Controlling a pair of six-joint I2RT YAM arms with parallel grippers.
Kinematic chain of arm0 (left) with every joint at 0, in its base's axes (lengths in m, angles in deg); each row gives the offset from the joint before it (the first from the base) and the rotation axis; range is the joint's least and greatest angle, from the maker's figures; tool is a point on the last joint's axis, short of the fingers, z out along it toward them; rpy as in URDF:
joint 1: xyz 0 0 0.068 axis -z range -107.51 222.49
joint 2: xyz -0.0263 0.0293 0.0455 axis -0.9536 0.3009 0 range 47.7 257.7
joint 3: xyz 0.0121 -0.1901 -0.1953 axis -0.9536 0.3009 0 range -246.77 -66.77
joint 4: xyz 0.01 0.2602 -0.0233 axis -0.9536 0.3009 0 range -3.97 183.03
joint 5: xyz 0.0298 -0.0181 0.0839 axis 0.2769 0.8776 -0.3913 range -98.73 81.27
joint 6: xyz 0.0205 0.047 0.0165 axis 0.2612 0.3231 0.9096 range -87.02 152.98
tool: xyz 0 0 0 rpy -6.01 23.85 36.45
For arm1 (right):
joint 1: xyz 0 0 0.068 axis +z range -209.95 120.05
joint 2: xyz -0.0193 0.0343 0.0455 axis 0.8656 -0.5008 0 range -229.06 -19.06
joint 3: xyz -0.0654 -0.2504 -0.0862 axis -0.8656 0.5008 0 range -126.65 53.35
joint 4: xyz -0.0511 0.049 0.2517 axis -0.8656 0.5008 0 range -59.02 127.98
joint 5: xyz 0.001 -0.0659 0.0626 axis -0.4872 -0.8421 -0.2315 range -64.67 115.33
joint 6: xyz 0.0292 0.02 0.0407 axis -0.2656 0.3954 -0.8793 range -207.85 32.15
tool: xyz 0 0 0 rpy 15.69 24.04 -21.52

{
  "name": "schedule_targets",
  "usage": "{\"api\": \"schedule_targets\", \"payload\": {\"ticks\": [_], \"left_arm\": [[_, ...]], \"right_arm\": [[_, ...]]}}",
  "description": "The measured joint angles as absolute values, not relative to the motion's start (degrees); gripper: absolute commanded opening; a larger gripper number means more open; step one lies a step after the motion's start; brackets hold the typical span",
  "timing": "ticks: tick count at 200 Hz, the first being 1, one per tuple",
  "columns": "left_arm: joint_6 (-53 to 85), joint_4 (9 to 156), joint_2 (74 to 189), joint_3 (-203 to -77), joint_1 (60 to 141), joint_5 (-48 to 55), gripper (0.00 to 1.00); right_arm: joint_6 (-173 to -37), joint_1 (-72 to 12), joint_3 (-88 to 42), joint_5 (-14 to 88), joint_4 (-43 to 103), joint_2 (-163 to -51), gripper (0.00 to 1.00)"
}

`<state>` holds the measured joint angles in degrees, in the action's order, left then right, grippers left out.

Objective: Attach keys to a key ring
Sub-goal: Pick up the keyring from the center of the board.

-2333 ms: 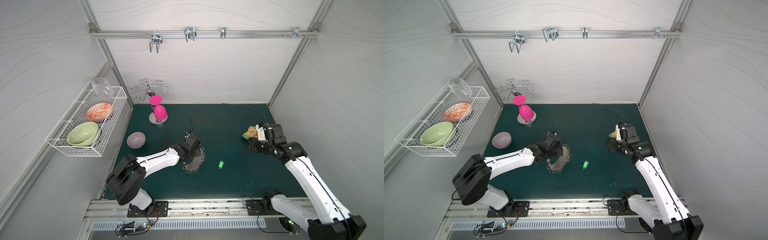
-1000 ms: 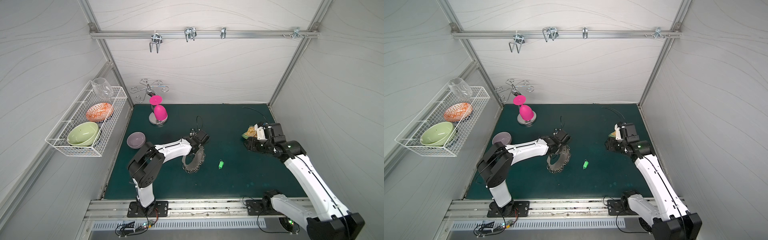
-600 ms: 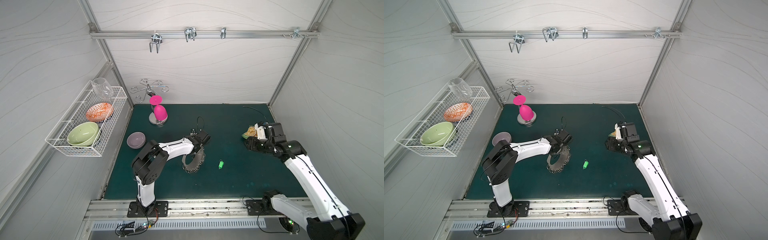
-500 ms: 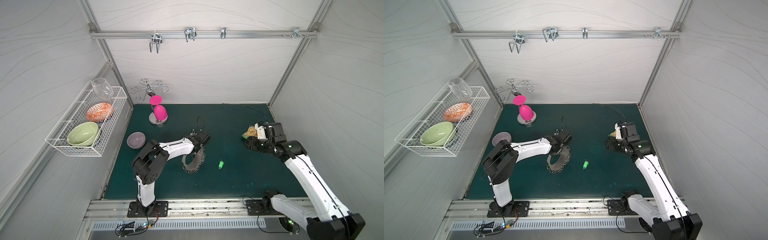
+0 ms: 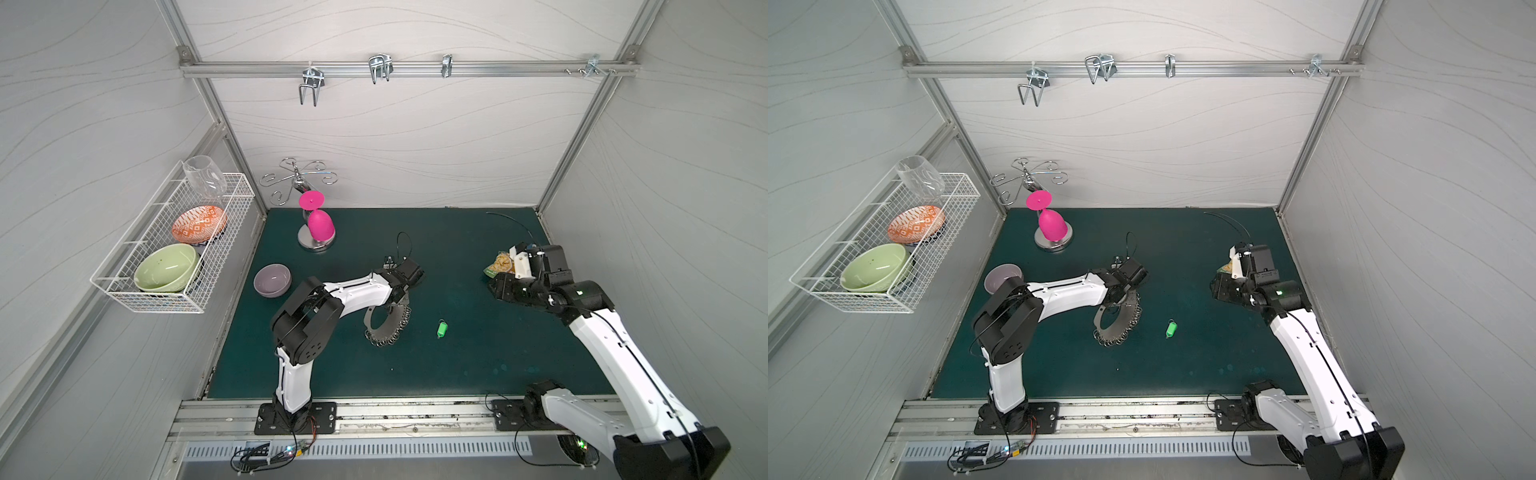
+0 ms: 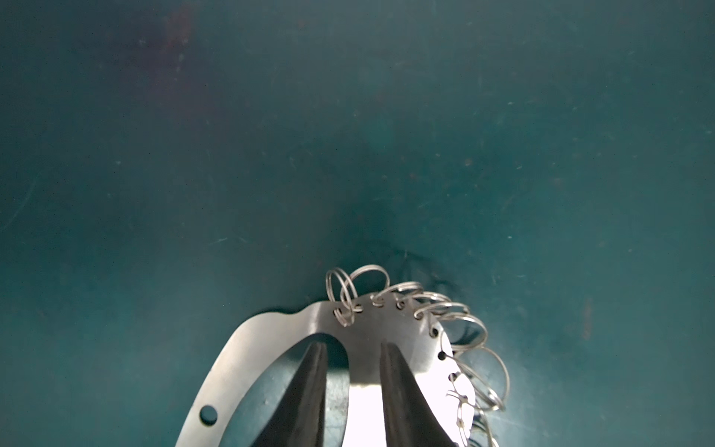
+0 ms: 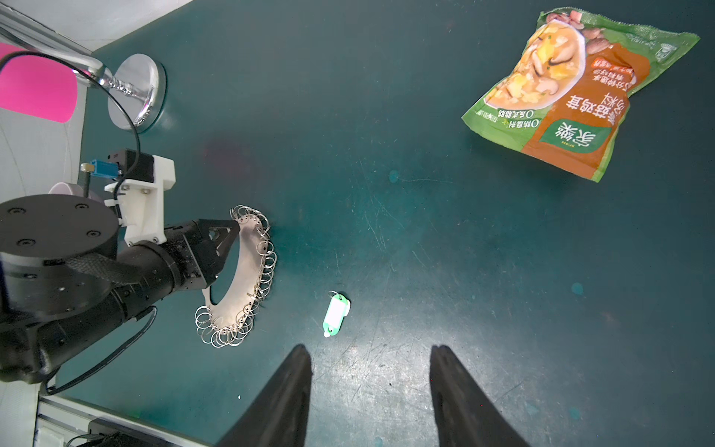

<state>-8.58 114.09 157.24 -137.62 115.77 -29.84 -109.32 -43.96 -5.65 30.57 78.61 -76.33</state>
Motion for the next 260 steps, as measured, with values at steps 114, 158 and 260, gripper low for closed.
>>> {"api": "schedule_targets", "payload": {"ticks": [114, 158, 260], "left_arm": [[-7.47, 114.2, 158.25, -137.69, 115.62, -30.86, 0.24], [-6.57, 114.09, 158.49, -138.08, 114.9, -30.88, 0.23], [-5.94, 114.04, 159.56, -138.17, 114.13, -30.88, 0.2]], "right_arm": [[-109.28, -44.2, -5.74, 30.57, 78.61, -76.33, 0.52], [-109.28, -44.22, -5.76, 30.57, 78.64, -76.33, 0.52], [-109.28, -44.29, -5.76, 30.57, 78.64, -76.62, 0.52]]}}
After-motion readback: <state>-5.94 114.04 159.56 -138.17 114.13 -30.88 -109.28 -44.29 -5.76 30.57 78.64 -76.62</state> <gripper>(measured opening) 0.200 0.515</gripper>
